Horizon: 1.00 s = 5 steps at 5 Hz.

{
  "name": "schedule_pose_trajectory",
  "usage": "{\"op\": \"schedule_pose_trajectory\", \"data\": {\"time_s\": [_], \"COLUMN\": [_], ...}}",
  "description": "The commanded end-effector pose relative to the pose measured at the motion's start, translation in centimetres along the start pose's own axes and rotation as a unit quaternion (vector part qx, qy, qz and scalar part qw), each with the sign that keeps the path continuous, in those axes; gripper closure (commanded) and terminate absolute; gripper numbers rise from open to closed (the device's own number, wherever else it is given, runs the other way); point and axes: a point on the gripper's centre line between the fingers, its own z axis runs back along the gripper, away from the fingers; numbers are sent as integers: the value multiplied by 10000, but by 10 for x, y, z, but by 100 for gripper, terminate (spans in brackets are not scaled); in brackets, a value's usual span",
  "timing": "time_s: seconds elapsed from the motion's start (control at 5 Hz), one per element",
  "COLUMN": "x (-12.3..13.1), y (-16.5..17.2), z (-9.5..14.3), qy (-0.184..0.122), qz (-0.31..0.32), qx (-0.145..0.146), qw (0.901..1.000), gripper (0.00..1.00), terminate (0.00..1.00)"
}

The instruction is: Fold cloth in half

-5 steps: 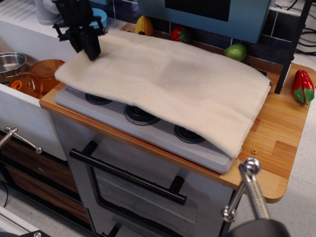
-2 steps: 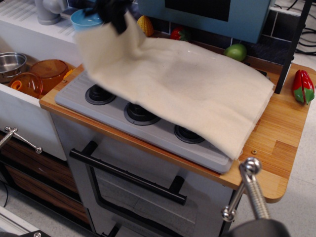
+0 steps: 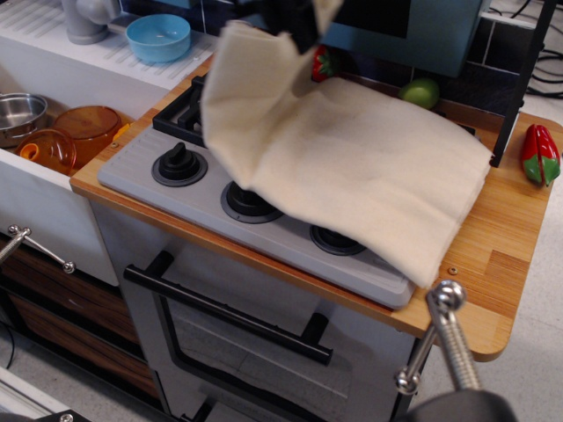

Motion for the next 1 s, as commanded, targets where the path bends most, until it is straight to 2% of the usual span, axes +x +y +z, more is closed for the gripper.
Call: {"op": "schedule_pose_trajectory", "data": {"time_s": [0.0,0.2,0.4,0.6,0.8], "x": [-17,-22,-29,-26,-26], "y": [-75,-106,-134,-144,-144], "z": [-15,-45,-80,-104,-104], "qy": [-426,-238,-236,132,132], "qz": [-496,-709,-1153,-1335,-1335], "qx": [-22,4,122,611,611], "qw": [9979,9972,9930,9891,9891], "gripper": [100,100,100,0,0], "terminate": [0,0,0,0,0]}}
